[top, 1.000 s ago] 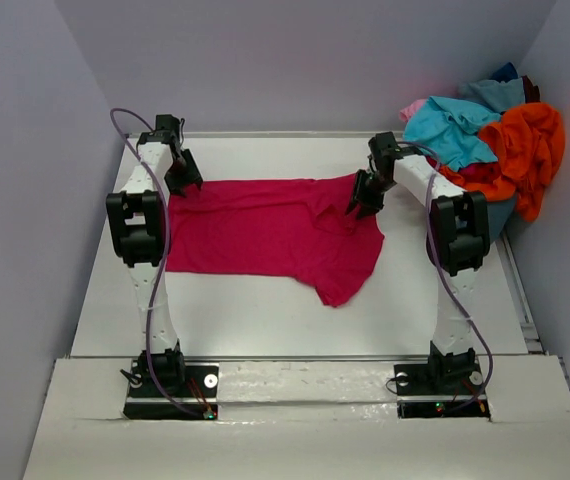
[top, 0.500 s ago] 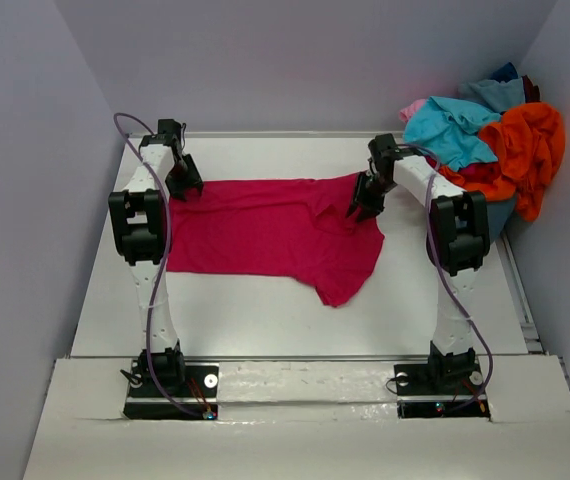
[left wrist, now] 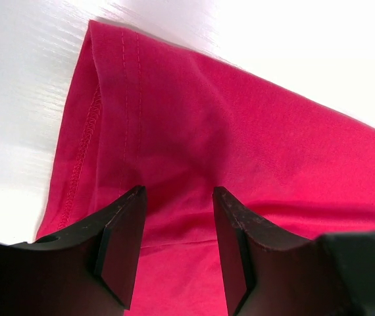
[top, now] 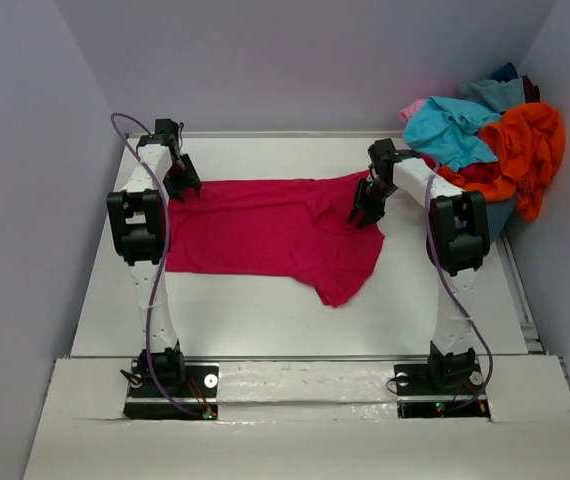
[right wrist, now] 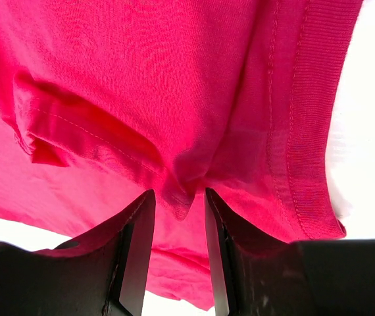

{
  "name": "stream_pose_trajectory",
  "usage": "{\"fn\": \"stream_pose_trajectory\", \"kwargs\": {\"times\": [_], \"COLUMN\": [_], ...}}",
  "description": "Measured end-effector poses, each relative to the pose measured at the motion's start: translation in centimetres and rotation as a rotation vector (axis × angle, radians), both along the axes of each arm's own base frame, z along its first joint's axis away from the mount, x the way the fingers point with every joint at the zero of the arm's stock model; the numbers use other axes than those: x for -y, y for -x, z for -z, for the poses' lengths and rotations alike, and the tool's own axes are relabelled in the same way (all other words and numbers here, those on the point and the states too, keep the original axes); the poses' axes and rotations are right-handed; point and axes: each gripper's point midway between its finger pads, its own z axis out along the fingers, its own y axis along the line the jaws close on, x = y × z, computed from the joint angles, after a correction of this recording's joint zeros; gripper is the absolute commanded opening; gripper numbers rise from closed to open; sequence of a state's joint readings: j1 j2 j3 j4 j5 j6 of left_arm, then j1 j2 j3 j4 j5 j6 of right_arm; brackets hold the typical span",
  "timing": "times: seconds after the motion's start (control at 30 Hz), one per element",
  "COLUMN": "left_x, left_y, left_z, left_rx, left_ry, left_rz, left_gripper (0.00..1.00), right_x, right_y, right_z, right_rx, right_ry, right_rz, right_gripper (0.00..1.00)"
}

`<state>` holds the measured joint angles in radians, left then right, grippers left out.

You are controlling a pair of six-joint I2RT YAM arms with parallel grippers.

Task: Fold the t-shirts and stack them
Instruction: Fold the tshirt

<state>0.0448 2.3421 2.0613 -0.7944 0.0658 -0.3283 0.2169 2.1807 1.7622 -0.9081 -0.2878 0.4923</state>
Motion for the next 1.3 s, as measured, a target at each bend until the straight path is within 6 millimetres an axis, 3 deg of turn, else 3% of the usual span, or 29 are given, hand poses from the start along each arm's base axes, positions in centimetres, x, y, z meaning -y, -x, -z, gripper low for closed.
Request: {"fn": "stream_pose_trajectory", "kwargs": {"times": [0.4, 0.53, 0.63, 1.3], "left_x": [-0.2, -0.2, -0.4, -1.6], "left_y": [0.0, 0.0, 0.0, 0.0], "left_z": [0.0, 0.0, 0.0, 0.0], "left_rx": [0.000, 0.000, 0.000, 0.000], "left_ry": [0.000, 0.000, 0.000, 0.011], "left_rz": [-0.003, -0.004, -0.007, -0.050], "left_gripper": [0.56, 0.56, 0.56, 0.56], "right_x": [0.1, 0.1, 0.1, 0.2], "right_y": [0.8, 0.8, 0.8, 1.2], "right_z": [0.7, 0.8, 0.8, 1.0], "right_rx": [-0.028, -0.032, -0.033, -0.040], "right_ry": [0.004, 0.004, 0.003, 0.010], "right_rz": [0.005, 0.008, 0.011, 0.008], "right_gripper": [0.30, 0.13, 0.07, 0.07]}}
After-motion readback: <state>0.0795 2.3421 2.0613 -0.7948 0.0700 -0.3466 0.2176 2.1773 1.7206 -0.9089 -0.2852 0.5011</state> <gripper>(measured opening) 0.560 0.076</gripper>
